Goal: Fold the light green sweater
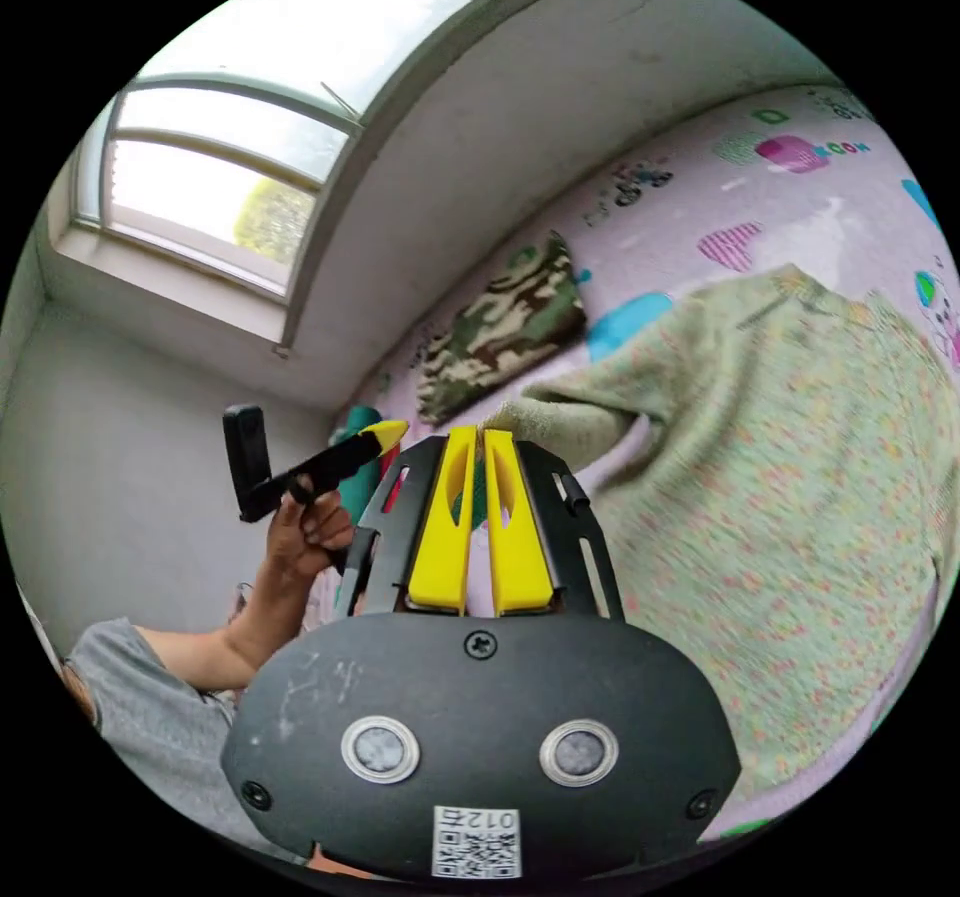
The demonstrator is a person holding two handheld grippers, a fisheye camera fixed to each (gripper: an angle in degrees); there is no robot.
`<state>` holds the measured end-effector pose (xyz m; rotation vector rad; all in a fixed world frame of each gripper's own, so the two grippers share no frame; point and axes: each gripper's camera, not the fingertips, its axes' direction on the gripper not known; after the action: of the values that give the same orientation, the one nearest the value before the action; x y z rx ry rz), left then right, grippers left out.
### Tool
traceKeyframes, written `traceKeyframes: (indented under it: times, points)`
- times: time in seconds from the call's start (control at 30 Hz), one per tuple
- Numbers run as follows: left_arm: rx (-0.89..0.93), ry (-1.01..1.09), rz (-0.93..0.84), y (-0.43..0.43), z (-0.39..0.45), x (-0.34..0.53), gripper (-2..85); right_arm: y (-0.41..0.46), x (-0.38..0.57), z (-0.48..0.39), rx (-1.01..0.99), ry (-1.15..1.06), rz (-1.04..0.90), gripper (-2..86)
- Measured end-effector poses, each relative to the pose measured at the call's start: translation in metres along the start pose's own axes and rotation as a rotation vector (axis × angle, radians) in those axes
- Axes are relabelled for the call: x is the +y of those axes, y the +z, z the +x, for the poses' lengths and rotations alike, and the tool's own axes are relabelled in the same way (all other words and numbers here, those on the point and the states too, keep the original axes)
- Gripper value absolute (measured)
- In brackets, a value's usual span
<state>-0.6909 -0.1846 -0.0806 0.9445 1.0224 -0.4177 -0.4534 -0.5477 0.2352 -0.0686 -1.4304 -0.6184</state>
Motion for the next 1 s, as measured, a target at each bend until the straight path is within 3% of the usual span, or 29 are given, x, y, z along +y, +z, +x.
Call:
traceKeyframes:
  times: [0.13,0.27,0.5,0.67,0.83,1.0]
  points:
    - [-0.077,0.012,0.088,-0.046,0.005,0.005,1.0,0.033,-0.009,-0.003,-0.127,0.056,-0.004,4.1]
    - [-0.08,0.067,-0.005,-0.021,0.02,0.008,1.3,0.037,0.029,0.005,-0.063,0.028,-0.077,3.7]
    - [-0.119,0.23,-0.199,0.086,0.068,-0.006,2.9,-0.112,0.112,0.097,0.358,0.105,-0.033,3.6]
    - [-0.322,0.402,-0.463,0.192,0.092,-0.018,8.4,-0.191,0.161,0.108,0.444,0.131,0.018,3.4]
    - [-0.607,0.524,-0.517,0.239,0.096,0.002,9.1,-0.175,0.193,0.078,0.442,0.049,-0.004,2.9]
    - [-0.483,0.445,-0.569,0.242,0.095,0.01,5.5,-0.129,0.173,0.044,0.383,-0.013,-0.027,4.8]
